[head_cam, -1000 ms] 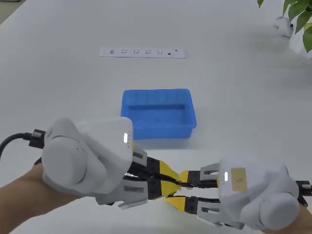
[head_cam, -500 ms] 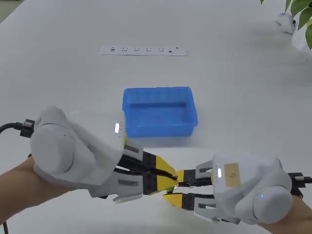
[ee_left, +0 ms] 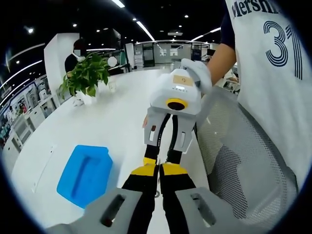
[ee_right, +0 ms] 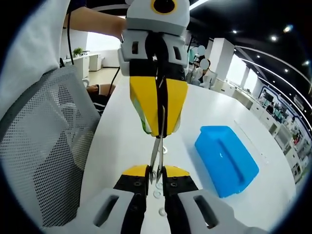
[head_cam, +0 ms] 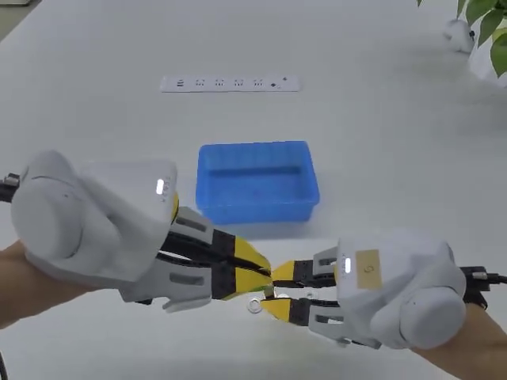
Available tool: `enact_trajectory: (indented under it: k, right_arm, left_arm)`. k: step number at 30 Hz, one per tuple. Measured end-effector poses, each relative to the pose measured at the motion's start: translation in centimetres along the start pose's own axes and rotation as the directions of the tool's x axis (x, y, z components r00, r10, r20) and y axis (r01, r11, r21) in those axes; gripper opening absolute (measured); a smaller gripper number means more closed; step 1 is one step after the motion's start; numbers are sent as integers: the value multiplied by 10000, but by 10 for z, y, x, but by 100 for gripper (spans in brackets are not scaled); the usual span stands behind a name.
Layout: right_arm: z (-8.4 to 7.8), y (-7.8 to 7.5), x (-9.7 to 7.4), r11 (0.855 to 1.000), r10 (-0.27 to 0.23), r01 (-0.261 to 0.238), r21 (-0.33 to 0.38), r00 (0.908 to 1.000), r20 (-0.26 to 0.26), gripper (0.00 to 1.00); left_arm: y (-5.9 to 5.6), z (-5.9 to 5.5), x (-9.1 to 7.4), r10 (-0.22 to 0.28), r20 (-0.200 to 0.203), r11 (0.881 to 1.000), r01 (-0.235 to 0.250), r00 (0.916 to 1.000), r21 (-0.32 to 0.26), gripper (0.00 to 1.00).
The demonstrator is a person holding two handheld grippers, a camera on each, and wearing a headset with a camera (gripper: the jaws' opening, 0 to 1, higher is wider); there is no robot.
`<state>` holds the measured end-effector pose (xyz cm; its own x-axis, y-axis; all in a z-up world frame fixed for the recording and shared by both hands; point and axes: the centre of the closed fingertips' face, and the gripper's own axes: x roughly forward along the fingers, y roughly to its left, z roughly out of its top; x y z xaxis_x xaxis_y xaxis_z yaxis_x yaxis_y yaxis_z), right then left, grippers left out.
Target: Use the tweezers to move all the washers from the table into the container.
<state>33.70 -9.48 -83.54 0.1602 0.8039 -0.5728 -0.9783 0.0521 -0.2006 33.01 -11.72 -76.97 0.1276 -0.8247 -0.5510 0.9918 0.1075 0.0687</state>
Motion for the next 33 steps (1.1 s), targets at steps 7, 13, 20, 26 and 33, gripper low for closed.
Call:
enact_trajectory:
  k: [7, 13, 20, 26, 33]
  right_arm:
    - [1, 2, 8, 9999, 101, -102, 108, 9999, 40, 12]
    - [1, 3, 13, 9994, 293, -294, 207, 9996, 45, 12]
    - [1, 5, 16, 9987, 365, -367, 361, 9993, 72, 12]
    - [-1, 6, 19, 9979, 432, -435, 478, 9990, 62, 12]
    - [-1, 6, 24, 9971, 549, -550, 523, 9985, 32, 12]
  left_arm:
    - [0, -8, -4, 136, -154, 9998, -138, 9998, -151, 6]
    - [0, -13, -5, 171, -241, 9994, -178, 9996, -295, 6]
    - [1, -15, -5, 125, -284, 9992, -135, 9995, -375, 6]
    - [1, -18, -5, 136, -376, 9990, -152, 9992, -413, 6]
    - [3, -23, -5, 112, -482, 9988, -134, 9988, -470, 6]
